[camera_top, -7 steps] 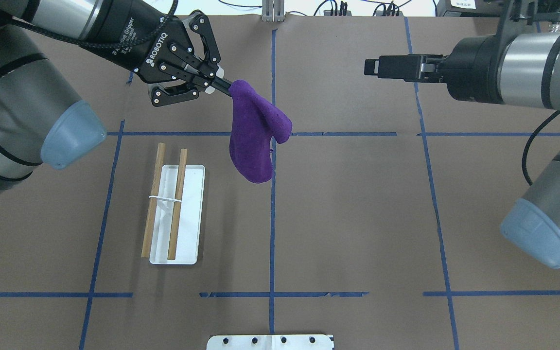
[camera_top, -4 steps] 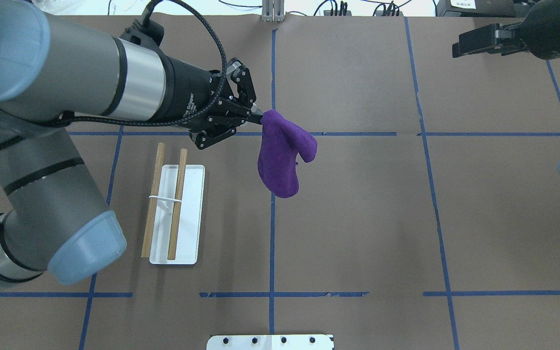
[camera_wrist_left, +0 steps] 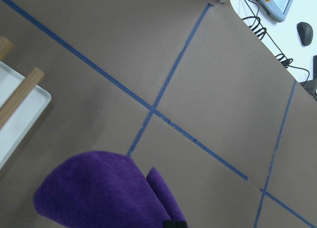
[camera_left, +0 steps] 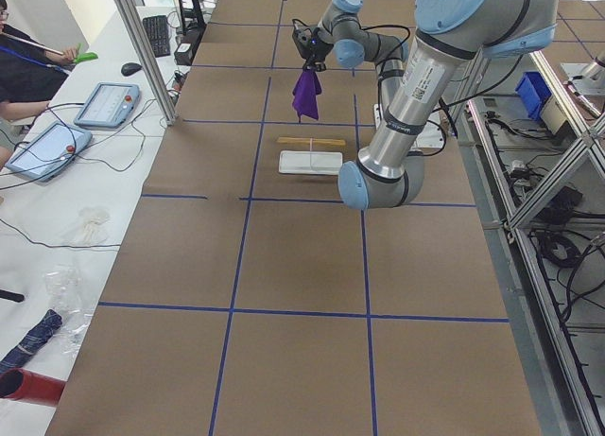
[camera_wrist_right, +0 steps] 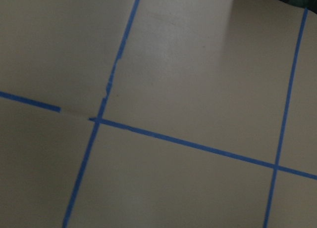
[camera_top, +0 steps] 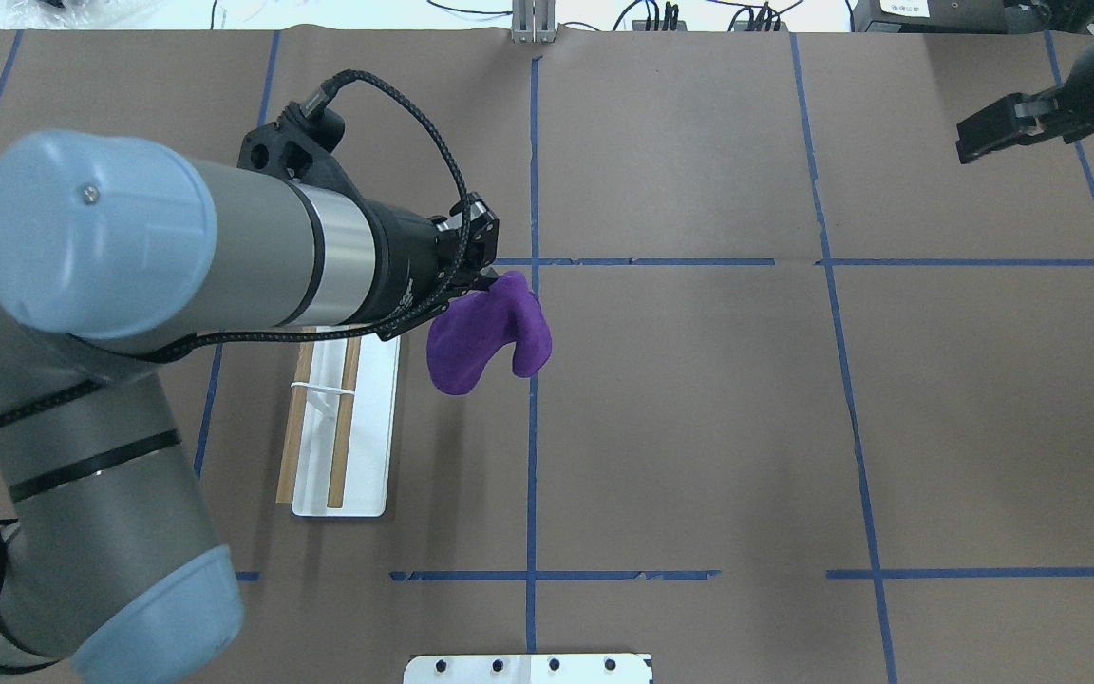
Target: Hang towel on rack
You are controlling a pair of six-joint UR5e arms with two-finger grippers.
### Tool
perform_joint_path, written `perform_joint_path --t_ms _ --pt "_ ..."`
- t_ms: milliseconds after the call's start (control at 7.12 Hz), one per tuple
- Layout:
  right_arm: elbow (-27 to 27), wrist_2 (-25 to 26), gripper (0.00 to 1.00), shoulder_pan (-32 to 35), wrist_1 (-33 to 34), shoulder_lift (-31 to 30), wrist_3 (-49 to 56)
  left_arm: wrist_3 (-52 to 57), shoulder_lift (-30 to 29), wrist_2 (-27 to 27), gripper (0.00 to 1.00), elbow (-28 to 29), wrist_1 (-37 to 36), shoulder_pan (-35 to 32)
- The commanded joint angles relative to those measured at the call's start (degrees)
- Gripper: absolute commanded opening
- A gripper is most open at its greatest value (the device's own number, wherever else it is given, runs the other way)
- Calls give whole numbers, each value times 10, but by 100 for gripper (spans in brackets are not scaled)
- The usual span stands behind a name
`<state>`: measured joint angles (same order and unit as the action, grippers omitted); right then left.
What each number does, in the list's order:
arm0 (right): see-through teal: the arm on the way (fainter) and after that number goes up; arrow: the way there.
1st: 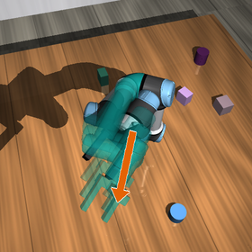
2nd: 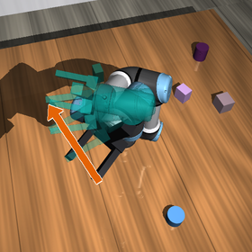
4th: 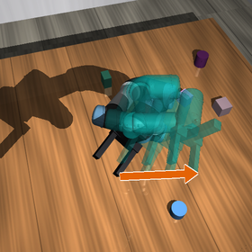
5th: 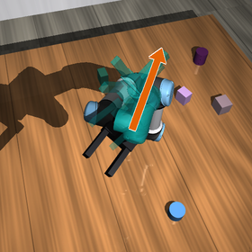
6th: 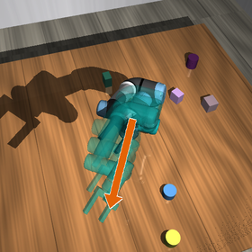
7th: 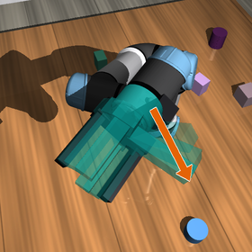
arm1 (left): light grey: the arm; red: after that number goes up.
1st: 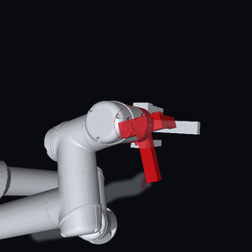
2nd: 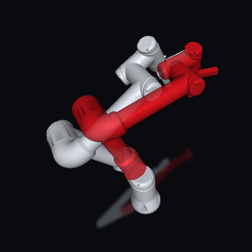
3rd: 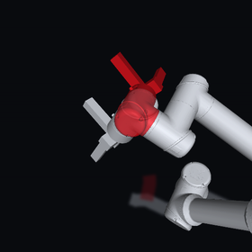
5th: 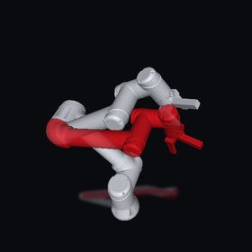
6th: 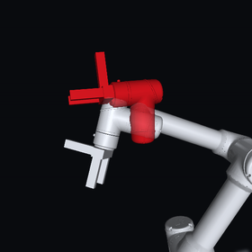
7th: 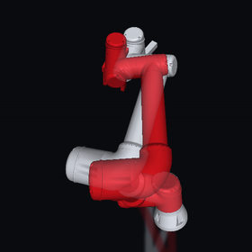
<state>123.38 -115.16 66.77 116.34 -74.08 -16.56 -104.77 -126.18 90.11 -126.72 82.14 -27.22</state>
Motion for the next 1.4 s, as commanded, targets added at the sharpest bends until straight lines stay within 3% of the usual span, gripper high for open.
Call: perform_joint_path --t_ms 0,140,702,1263 --pt "-21 -63 100 54 29 -34 89 40 50 -26 0 -72 -61 3" --pt "-37 -93 100 69 29 -34 102 40 91 -34 0 -86 -62 4" --pt "-39 -100 100 70 28 -29 98 112 188 -87 0 -88 -96 -41" --pt "-38 -101 100 70 28 -26 97 134 187 -87 0 -9 -67 -47"
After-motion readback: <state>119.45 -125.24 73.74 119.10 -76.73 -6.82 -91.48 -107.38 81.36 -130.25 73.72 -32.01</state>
